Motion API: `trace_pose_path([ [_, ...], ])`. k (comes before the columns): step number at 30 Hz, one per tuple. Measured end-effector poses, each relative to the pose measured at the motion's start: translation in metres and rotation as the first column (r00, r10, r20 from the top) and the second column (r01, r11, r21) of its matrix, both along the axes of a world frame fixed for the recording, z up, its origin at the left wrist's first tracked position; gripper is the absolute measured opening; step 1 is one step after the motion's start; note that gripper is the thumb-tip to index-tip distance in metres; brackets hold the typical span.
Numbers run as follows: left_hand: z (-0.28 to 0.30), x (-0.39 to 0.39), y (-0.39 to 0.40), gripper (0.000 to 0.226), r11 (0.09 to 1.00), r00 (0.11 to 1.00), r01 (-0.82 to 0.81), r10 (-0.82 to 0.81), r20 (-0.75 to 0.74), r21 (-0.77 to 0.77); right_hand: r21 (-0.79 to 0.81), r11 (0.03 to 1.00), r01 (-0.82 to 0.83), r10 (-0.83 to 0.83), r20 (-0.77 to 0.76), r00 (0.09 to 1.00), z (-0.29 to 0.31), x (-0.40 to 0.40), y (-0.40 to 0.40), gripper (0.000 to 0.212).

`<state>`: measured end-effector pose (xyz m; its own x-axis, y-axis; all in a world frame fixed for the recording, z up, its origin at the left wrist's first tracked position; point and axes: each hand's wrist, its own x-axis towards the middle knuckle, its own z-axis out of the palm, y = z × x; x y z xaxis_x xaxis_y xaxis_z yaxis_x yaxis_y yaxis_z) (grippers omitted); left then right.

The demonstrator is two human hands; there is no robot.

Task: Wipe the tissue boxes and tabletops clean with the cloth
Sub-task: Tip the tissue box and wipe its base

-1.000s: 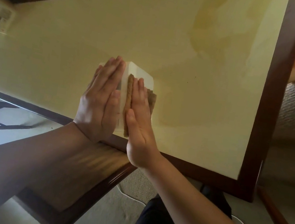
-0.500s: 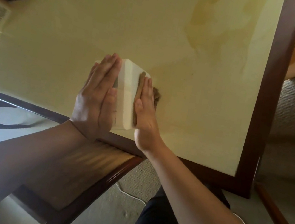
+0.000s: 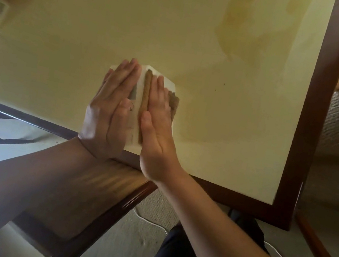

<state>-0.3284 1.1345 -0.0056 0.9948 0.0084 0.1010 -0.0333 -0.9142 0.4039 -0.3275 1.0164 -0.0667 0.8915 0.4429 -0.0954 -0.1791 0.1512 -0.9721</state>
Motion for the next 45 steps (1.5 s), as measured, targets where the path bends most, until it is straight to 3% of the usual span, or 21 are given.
trace_pose_path([
  [5, 0.001, 0.001, 0.000, 0.053, 1.000, 1.000, -0.001, 0.001, -0.010, 0.016, -0.056, 0.998, 0.004, -0.001, 0.054, 0.999, -0.023, 0.039, 0.017, 0.060],
  [10, -0.001, 0.000, 0.001, 0.053, 1.000, 1.000, -0.010, 0.010, 0.004, -0.002, -0.114, 0.993, -0.029, 0.022, -0.060, 0.998, -0.045, 0.023, 0.006, 0.062],
  [15, 0.000, 0.000, 0.004, 0.054, 1.000, 1.000, 0.004, -0.004, -0.007, 0.005, -0.107, 0.992, -0.066, 0.046, -0.178, 0.983, -0.028, -0.016, -0.007, 0.060],
  [21, -0.002, 0.000, 0.003, 0.054, 1.000, 1.000, 0.000, 0.000, 0.005, 0.007, -0.052, 0.998, -0.021, 0.017, -0.071, 0.997, 0.008, -0.021, -0.008, 0.058],
  [25, 0.000, 0.000, 0.002, 0.055, 1.000, 1.000, 0.007, -0.006, -0.011, 0.006, -0.104, 0.995, -0.009, 0.005, -0.048, 0.999, -0.005, 0.016, 0.010, 0.061],
  [31, 0.002, -0.001, 0.002, 0.055, 1.000, 1.000, 0.016, -0.016, -0.008, 0.001, -0.105, 0.980, -0.172, 0.154, -0.161, 0.975, -0.011, -0.007, -0.013, 0.070],
  [36, 0.003, 0.000, 0.004, 0.055, 1.000, 1.000, 0.013, -0.012, -0.021, 0.007, -0.118, 0.949, -0.292, 0.277, -0.132, 0.952, 0.012, -0.043, -0.040, 0.093],
  [42, 0.006, -0.001, 0.003, 0.056, 1.000, 0.998, -0.004, 0.003, -0.058, -0.016, -0.222, 0.922, -0.317, 0.303, -0.091, 0.948, 0.035, -0.040, -0.057, 0.076],
  [45, 0.009, -0.002, 0.004, 0.056, 0.999, 0.996, 0.001, -0.004, -0.084, -0.036, -0.305, 0.919, -0.250, 0.231, -0.100, 0.968, 0.044, -0.032, -0.075, 0.064],
])
